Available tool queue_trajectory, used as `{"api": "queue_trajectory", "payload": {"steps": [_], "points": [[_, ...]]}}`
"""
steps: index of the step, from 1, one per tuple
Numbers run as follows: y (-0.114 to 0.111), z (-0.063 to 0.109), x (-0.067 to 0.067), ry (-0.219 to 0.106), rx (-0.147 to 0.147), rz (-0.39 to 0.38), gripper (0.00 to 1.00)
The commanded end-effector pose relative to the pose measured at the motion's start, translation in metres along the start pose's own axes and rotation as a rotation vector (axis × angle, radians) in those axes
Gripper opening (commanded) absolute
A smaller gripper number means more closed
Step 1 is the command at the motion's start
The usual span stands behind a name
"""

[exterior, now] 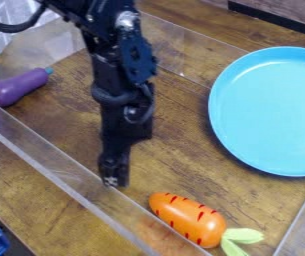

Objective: Move the carrot to the right side

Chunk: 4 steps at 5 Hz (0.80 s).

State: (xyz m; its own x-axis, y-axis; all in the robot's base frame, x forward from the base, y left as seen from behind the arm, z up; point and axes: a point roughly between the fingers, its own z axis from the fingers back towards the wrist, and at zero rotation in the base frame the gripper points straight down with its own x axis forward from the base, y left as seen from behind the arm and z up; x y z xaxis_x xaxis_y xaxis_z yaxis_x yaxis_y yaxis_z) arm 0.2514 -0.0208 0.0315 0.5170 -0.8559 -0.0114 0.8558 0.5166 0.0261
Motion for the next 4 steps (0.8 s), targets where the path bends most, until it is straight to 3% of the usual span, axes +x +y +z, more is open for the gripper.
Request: {"api": "queue_trajectory", "payload": {"steps": [1, 2, 4], "points": [[0.006, 0.0, 0.014, -0.032, 0.033, -0.113, 1.0], [0.002, -0.006, 0.015, -0.041, 0.033, -0.185, 1.0], [-0.005, -0.007, 0.009, -0.038, 0.032, -0.171, 1.0]]}}
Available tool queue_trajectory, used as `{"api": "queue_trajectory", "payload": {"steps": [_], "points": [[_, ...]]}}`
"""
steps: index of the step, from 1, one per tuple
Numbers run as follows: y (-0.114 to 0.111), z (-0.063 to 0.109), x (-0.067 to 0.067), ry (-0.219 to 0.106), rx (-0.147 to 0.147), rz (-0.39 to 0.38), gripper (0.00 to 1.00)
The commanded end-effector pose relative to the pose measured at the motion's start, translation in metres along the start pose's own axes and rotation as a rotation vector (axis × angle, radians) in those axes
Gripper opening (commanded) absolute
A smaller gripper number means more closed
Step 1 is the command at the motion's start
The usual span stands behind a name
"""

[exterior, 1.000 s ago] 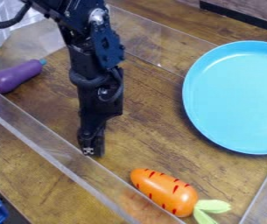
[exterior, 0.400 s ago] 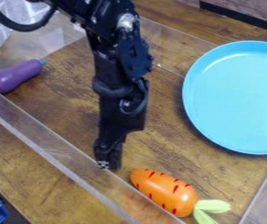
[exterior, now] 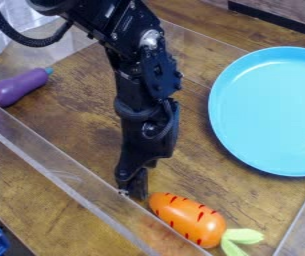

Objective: Move the carrot to the right side

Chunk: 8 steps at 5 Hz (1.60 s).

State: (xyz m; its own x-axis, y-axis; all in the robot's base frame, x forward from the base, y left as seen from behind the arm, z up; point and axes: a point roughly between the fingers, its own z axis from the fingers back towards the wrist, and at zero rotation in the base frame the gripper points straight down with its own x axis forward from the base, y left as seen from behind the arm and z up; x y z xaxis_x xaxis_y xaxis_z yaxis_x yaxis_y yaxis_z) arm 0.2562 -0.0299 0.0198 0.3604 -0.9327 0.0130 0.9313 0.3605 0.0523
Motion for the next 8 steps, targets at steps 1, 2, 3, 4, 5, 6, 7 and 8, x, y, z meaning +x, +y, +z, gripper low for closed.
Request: {"api": "queue_trajectory", "payload": {"steps": [1, 2, 3, 4, 5, 6, 7, 8], "points": [[-0.002, 0.003, -0.001, -0.005, 0.006, 0.004, 0.0], [0.0, 0.002, -0.002, -0.004, 0.004, 0.005, 0.0], [-0.002, 0.001, -0.002, -0.001, 0.003, 0.053, 0.0], [-0.003, 0.0, 0.005, 0.001, 0.001, 0.081, 0.0], [-0.004, 0.0, 0.013, 0.002, -0.001, 0.108, 0.0], [-0.004, 0.001, 0.008, 0.003, -0.002, 0.135, 0.0], [-0.003, 0.003, 0.004, 0.006, -0.004, 0.159, 1.0], [-0.003, 0.005, 0.0, 0.007, -0.006, 0.182, 1.0]]}}
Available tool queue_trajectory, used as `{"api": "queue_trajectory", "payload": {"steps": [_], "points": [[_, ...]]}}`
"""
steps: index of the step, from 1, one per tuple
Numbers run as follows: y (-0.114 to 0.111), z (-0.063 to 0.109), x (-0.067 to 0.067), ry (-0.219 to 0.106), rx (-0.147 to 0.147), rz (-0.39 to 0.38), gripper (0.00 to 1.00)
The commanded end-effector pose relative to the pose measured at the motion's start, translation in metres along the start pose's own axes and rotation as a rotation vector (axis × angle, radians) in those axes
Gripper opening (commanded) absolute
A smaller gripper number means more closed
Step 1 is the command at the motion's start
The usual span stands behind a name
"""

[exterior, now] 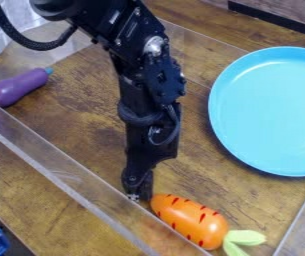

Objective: Move the carrot to the right side

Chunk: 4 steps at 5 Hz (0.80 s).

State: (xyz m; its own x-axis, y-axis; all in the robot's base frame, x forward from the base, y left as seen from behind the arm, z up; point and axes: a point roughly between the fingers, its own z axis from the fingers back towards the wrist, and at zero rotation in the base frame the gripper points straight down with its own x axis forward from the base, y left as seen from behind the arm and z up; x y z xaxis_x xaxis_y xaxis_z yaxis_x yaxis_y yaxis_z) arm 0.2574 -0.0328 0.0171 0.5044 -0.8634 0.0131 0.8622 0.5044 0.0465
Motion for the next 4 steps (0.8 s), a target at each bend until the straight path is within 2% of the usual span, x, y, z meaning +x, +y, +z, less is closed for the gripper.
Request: {"api": "queue_trajectory", "payload": {"steps": [1, 2, 4], "points": [[-0.006, 0.009, 0.003, 0.0, -0.004, 0.062, 1.0], [-0.01, 0.011, 0.011, 0.002, -0.005, 0.1, 1.0], [-0.005, 0.009, 0.017, 0.004, -0.009, 0.212, 1.0]]}}
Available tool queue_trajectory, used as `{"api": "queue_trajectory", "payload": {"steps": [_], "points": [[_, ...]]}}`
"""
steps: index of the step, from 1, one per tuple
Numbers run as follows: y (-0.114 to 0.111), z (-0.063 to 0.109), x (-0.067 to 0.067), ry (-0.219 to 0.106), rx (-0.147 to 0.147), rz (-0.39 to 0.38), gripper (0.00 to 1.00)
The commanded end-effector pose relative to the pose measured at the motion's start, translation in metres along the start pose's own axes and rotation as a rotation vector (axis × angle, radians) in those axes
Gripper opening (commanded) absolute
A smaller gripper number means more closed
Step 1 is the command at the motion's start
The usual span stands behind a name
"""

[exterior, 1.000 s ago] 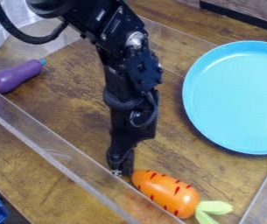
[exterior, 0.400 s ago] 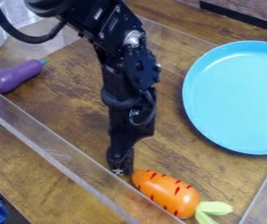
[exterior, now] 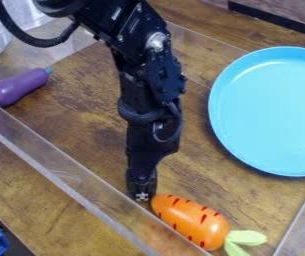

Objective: Move the carrot to the right side

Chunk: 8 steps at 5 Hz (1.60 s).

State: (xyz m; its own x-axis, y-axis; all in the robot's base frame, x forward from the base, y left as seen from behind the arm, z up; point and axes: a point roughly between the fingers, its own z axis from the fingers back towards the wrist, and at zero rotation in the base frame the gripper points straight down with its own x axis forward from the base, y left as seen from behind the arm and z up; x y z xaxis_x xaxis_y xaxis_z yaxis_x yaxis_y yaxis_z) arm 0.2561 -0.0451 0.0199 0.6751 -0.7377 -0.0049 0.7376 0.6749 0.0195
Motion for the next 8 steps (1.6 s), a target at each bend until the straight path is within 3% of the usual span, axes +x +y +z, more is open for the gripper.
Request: {"api": "queue_trajectory", "payload": {"steps": [1, 2, 3, 4, 6, 8], "points": [[0.006, 0.005, 0.015, -0.024, 0.015, 0.025, 1.0], [0.011, 0.005, 0.022, -0.028, 0.014, 0.054, 1.0], [0.019, 0.005, 0.027, -0.029, 0.009, 0.091, 0.0], [0.026, 0.004, 0.032, -0.033, 0.004, 0.126, 1.0], [0.021, 0.003, 0.045, -0.034, 0.004, 0.182, 1.0], [0.004, 0.002, 0.058, -0.036, 0.015, 0.063, 1.0]]}}
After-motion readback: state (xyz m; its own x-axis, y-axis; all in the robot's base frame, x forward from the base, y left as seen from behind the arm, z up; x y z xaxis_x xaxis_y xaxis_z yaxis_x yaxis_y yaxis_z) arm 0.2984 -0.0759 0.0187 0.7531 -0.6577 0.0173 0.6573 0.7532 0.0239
